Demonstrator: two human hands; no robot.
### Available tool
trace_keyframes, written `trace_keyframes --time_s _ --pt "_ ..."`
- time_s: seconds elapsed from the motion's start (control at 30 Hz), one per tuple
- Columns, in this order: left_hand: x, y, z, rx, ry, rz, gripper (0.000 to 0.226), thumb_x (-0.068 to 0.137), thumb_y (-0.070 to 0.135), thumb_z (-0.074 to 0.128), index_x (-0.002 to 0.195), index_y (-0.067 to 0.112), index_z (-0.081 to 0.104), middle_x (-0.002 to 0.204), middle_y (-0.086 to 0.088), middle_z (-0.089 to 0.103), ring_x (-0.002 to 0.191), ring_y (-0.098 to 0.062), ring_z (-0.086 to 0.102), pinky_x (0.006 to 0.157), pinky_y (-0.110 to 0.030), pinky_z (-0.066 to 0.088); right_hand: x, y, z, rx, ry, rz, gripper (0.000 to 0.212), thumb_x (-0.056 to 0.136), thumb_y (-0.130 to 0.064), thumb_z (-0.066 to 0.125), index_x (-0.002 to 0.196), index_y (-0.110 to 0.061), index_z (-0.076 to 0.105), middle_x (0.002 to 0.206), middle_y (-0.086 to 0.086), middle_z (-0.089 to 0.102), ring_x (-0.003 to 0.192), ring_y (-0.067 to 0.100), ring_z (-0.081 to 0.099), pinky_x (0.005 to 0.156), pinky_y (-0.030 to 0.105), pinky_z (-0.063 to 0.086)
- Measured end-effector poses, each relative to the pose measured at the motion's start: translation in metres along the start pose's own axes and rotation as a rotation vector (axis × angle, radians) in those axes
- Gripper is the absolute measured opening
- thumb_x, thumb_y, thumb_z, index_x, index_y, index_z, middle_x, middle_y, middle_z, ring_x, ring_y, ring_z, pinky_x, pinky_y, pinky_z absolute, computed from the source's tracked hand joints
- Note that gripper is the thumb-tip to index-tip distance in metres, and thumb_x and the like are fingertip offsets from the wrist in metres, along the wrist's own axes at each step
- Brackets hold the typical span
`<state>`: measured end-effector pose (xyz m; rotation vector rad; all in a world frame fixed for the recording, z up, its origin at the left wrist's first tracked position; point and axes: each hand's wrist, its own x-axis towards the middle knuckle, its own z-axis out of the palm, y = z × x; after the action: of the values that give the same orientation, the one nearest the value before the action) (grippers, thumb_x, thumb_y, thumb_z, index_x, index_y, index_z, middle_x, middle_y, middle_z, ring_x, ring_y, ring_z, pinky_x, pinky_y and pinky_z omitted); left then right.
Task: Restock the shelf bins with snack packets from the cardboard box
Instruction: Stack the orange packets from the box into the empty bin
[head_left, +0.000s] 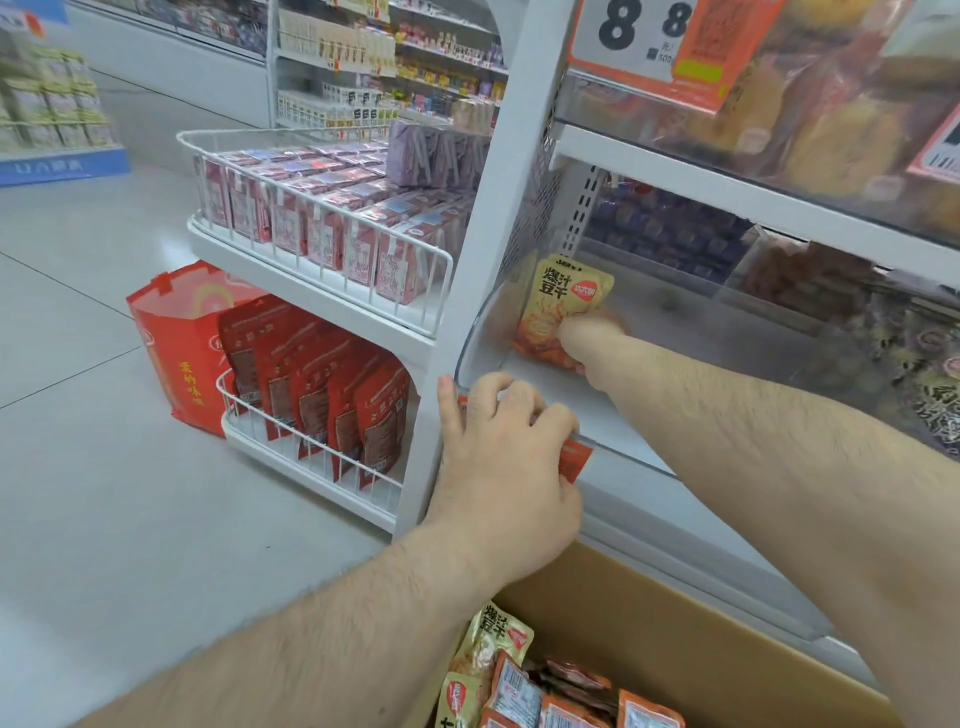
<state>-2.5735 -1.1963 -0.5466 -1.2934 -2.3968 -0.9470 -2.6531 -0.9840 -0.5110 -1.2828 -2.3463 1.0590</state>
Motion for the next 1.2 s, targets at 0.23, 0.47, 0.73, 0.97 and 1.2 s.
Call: trace_keyframes --time_s 0.23,0.47,0.73,0.97,1.2 --pt "0.001 0.003 -0.007 -0.001 -0.018 -0.012 0.033 0.073 0.027 0.056 0.105 0.023 0.062 0.108 0.004 0.042 0.126 -0.025 0.023 0.113 -0.053 -0.018 -0.006 0.007 -0.009 0.175 -0.054 0.037 0.012 0.097 -0.022 0.054 0.086 -0.02 0.054 0.077 0.001 0.057 0.065 0.015 0.052 0.064 0.028 0.042" --pt "0.002 0.005 -0.01 -0.028 -0.036 -0.033 0.031 0.079 0.025 0.059 0.11 0.024 0.061 0.11 0.006 0.037 0.131 -0.022 0.016 0.113 -0.053 -0.023 -0.009 0.008 -0.013 0.18 -0.095 0.029 0.015 0.097 -0.03 0.058 0.108 -0.019 0.059 0.085 0.001 0.061 0.069 0.016 0.055 0.069 0.032 0.047" --pt "0.004 0.006 -0.019 0.004 -0.091 -0.056 0.048 0.083 0.031 0.057 0.13 0.036 0.051 0.135 0.011 0.039 0.144 -0.019 0.008 0.113 -0.065 -0.01 -0.042 0.003 -0.041 0.14 -0.09 0.026 0.021 0.095 -0.027 0.063 0.111 -0.015 0.058 0.084 0.0 0.053 0.083 0.021 0.056 0.078 0.033 0.051" --pt "-0.008 0.019 -0.034 -0.398 0.139 0.154 0.024 0.075 0.028 0.053 0.098 0.021 0.056 0.089 0.01 0.057 0.083 -0.012 0.051 0.075 -0.034 0.04 -0.141 0.019 -0.082 -0.35 0.345 -0.468 0.03 0.087 -0.027 0.059 0.114 -0.017 0.065 0.115 0.003 0.065 0.107 0.026 0.06 0.085 0.035 0.049" --pt "-0.037 0.013 -0.009 -0.188 -0.703 0.028 0.033 0.081 0.018 0.06 0.113 0.027 0.056 0.098 0.011 0.064 0.092 -0.015 0.062 0.083 -0.035 0.053 -0.245 0.123 -0.04 -0.221 0.447 -0.933 0.013 0.076 -0.024 0.055 0.072 -0.016 0.065 0.071 -0.002 0.062 0.067 0.017 0.055 0.06 0.027 0.041"
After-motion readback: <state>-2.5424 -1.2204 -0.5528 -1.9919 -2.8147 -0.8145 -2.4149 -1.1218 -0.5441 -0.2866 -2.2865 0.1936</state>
